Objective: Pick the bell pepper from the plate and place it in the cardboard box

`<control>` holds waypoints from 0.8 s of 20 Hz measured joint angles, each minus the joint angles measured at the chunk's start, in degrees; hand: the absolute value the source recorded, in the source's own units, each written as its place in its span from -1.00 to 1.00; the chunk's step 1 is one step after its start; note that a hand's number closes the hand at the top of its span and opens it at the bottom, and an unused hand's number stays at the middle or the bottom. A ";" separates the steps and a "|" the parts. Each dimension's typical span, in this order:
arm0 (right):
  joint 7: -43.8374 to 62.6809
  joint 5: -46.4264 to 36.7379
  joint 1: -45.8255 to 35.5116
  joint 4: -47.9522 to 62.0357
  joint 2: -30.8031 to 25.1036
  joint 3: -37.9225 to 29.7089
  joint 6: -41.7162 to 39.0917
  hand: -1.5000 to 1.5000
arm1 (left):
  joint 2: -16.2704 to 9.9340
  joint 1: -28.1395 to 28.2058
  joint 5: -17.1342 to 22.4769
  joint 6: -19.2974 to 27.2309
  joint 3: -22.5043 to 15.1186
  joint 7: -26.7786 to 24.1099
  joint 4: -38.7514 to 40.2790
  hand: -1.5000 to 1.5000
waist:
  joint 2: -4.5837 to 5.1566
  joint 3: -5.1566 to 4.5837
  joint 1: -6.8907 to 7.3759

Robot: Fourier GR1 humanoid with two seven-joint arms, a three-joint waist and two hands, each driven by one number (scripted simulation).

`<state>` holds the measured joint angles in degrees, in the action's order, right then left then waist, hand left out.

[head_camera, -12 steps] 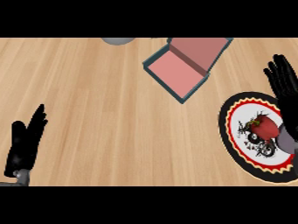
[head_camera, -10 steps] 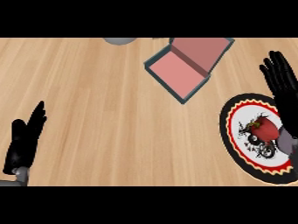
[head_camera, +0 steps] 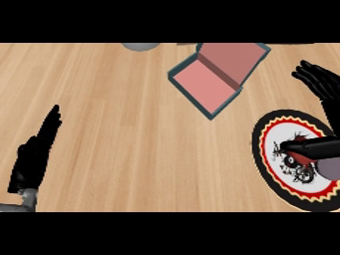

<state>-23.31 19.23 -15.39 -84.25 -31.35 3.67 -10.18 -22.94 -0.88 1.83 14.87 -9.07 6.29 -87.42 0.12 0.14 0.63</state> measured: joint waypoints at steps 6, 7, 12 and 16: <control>-13.80 -3.25 -2.60 13.21 -4.05 -3.08 -10.70 -1.00 | 1.16 -0.03 -1.17 -0.38 -0.18 -1.63 0.34 0.00 | 0.15 -0.02 0.23; -14.74 -5.02 -3.16 13.66 -5.59 -3.04 -11.13 -1.00 | 0.96 -0.01 -0.95 -0.77 0.12 -1.77 0.50 0.00 | 0.13 -0.04 0.21; -18.69 -16.07 -4.44 14.52 -15.58 -1.71 -11.40 -1.00 | 1.24 0.14 -1.18 -0.83 0.27 -2.14 0.49 0.00 | 0.11 -0.10 0.15; -18.82 -25.28 -4.74 13.42 -22.58 2.20 -11.35 -1.00 | 1.14 0.07 -1.44 -1.01 0.34 -1.94 0.17 0.00 | 0.03 -0.15 0.18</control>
<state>-42.13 -6.05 -20.13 -70.83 -53.92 5.88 -21.54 -21.80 -0.81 0.39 13.86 -8.73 4.35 -87.25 0.15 -0.01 0.81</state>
